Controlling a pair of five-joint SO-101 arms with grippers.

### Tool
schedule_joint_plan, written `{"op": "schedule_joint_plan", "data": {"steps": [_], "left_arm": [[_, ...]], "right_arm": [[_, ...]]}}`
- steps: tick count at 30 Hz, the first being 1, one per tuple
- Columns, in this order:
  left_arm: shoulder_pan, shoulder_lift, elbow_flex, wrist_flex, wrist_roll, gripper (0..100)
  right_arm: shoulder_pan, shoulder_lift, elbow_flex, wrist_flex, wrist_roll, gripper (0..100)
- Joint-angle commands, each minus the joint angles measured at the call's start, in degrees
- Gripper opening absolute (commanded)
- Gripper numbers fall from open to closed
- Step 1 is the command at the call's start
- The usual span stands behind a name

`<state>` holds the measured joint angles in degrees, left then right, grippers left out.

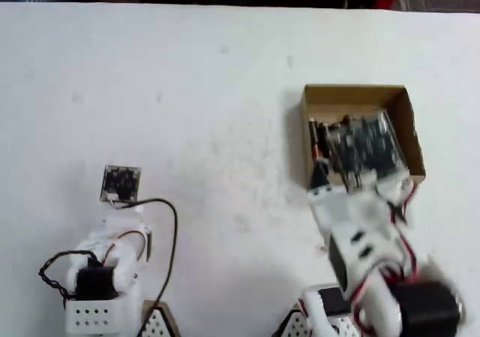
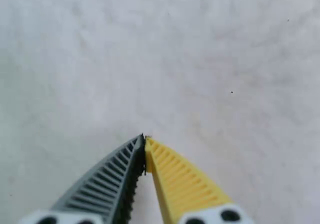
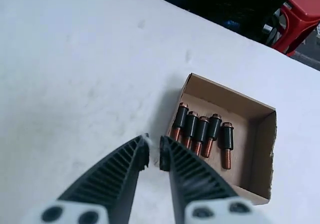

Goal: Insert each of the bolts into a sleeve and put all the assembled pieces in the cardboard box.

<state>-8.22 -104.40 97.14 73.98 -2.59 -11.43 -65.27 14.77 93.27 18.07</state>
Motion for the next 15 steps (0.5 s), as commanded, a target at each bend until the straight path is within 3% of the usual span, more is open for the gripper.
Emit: {"op": "schedule_joint_plan", "data": {"steps": [1, 10, 15], "left_arm": [[0.0, -0.4, -0.2, -0.3, 0.0, 2], [0.0, -0.4, -0.2, -0.3, 0.0, 2], [0.0, -0.4, -0.2, -0.3, 0.0, 2]], "right_arm": [[-0.3, -7.7, 7.6, -3.8, 0.0, 2.4], [0.2, -22.1, 21.8, -4.9, 0.1, 2.4], [7.3, -28.4, 26.4, -6.8, 0.2, 2.3]]}}
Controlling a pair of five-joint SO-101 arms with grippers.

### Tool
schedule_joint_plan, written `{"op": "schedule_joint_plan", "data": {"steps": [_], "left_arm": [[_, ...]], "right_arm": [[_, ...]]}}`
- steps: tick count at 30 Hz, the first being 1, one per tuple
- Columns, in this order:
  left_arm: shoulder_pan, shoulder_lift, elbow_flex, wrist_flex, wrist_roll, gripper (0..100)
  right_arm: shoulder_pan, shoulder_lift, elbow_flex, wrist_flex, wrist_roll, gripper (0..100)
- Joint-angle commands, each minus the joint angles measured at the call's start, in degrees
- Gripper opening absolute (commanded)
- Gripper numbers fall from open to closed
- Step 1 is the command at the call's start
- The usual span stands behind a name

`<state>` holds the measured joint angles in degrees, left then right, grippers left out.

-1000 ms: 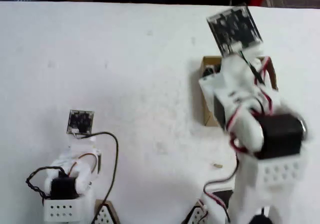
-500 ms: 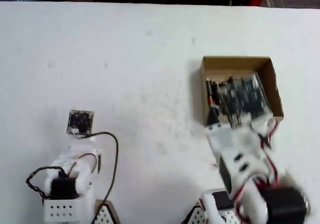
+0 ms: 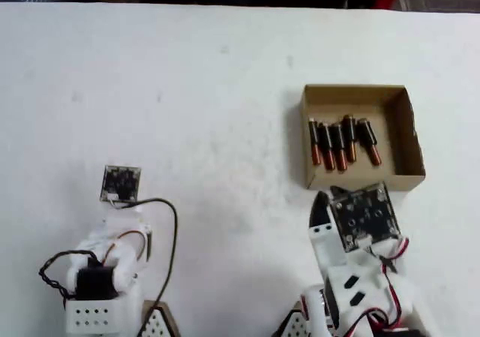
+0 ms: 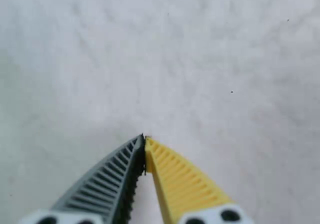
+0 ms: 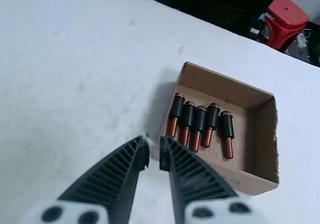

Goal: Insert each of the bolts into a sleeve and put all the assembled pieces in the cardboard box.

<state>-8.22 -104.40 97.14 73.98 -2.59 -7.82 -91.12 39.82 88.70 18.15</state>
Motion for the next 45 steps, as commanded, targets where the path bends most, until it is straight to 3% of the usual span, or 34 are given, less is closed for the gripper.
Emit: {"op": "schedule_joint_plan", "data": {"steps": [1, 8, 16, 31, 45], "left_arm": [[0.0, -0.4, -0.2, -0.3, 0.0, 2], [-0.1, -0.4, -0.2, -0.3, 0.0, 2], [-0.1, -0.4, -0.2, -0.3, 0.0, 2], [-0.1, -0.4, -0.2, -0.3, 0.0, 2], [-0.1, -0.4, -0.2, -0.3, 0.0, 2]], "right_arm": [[4.4, -3.8, 2.3, -2.9, 0.1, 2.3], [5.1, -12.1, 10.5, -4.9, 0.1, 2.3], [5.1, -11.9, 13.3, -5.4, 0.1, 2.3], [5.6, -11.9, 42.4, -25.5, -0.2, 2.3], [7.3, -11.9, 53.0, -25.7, -0.5, 2.3]]}}
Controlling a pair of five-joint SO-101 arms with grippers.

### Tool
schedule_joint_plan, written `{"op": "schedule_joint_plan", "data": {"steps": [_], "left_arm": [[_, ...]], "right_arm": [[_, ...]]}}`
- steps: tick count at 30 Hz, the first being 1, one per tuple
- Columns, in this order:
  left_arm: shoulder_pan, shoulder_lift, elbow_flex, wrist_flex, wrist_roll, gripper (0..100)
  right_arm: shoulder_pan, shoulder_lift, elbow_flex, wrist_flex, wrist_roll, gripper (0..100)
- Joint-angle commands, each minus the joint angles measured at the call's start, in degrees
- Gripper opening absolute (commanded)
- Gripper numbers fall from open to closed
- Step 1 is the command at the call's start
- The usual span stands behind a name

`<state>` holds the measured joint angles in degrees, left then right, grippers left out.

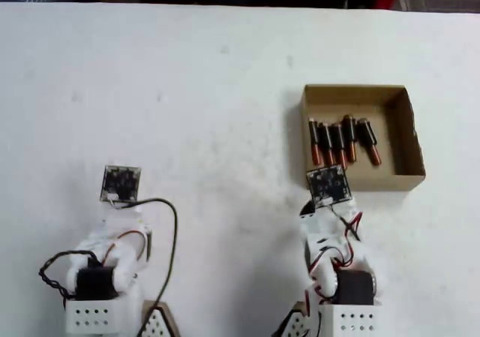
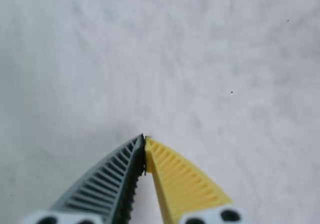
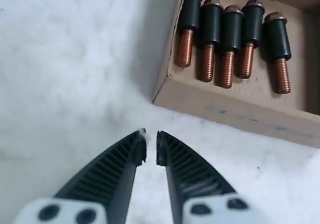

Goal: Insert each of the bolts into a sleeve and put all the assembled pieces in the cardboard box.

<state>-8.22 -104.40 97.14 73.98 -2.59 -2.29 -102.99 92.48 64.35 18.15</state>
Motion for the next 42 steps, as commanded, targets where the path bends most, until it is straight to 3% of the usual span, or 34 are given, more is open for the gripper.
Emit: {"op": "schedule_joint_plan", "data": {"steps": [1, 18, 24, 33, 42], "left_arm": [[-0.1, -0.4, -0.2, -0.3, 0.0, 2], [0.0, -0.4, -0.2, -0.3, 0.0, 2], [0.0, -0.4, -0.2, -0.3, 0.1, 2], [-0.4, -0.4, -0.2, -0.3, 4.9, 2], [-0.4, -0.4, -0.2, -0.3, 4.9, 2]], "right_arm": [[2.2, 0.0, 1.1, -1.4, -0.5, 2.3], [2.9, 0.0, 4.4, 3.9, -0.7, 2.3], [2.8, 0.0, 4.4, 6.3, -12.6, 2.3], [2.8, 0.4, 4.4, 7.9, -13.4, 2.3], [3.1, 0.0, 4.4, 7.9, -13.2, 2.6]]}}
